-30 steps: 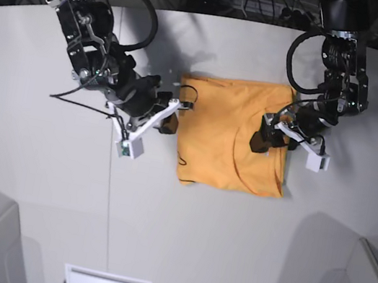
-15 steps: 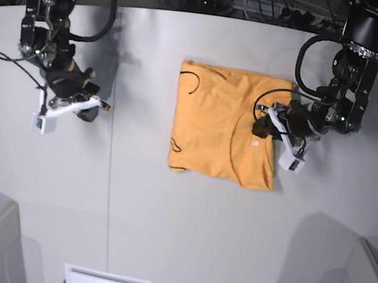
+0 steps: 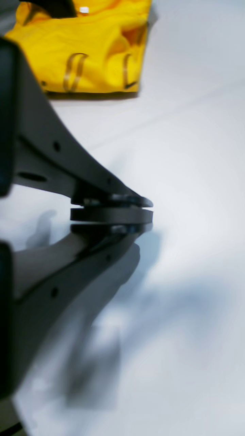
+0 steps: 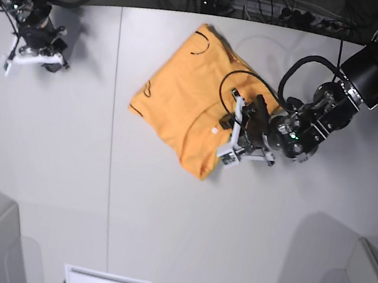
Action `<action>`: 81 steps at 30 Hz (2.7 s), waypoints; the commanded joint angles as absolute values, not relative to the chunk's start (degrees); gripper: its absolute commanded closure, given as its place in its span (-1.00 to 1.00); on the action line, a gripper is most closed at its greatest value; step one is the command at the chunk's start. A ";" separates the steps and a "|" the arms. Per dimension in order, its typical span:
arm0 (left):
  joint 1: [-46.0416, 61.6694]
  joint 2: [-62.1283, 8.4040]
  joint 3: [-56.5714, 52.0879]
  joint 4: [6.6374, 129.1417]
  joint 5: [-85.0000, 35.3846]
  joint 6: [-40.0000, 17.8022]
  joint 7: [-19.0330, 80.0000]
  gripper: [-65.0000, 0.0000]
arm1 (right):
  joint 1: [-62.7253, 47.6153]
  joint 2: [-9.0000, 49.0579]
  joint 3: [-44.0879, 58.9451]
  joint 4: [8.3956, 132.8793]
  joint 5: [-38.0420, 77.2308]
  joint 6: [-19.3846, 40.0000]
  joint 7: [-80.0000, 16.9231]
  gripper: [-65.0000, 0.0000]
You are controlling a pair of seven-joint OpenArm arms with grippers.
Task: Fold the T-shirt properly
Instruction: 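Drag the folded shirt across the table with the left gripper and release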
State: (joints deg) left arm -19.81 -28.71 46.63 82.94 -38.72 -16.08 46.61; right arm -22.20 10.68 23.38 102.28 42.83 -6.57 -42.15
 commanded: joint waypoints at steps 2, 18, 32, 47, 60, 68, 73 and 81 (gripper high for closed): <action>-22.02 -28.97 51.74 82.95 -34.68 -16.31 48.40 1.00 | -24.04 10.68 24.75 104.66 43.56 -6.02 -41.54 1.00; -28.18 -22.55 62.81 83.30 -10.15 -33.19 47.96 1.00 | -31.69 7.34 29.76 105.01 43.47 -6.02 -41.54 1.00; -28.70 -14.02 62.64 76.18 2.15 -40.00 43.21 1.00 | -31.87 6.64 29.85 105.01 43.47 -6.02 -41.54 1.00; -30.81 -13.93 62.20 68.00 2.07 -40.00 40.57 1.00 | -30.02 6.73 29.32 105.01 43.47 -6.02 -41.54 1.00; -33.63 -13.76 62.37 68.44 2.15 -40.00 40.57 1.00 | -29.93 6.64 29.23 105.01 43.47 -6.02 -41.63 1.00; -35.38 -13.05 62.29 68.26 2.15 -40.00 40.57 0.22 | -29.93 6.64 29.23 105.01 43.47 -6.02 -41.63 1.00; -36.97 -12.18 59.38 68.44 1.98 -40.00 40.57 -0.49 | -29.85 6.73 29.23 105.01 43.47 -5.93 -41.63 1.00; -36.88 -9.80 38.81 70.81 2.07 -40.00 40.40 -0.60 | -28.18 7.87 24.84 105.01 43.47 -5.93 -41.54 1.00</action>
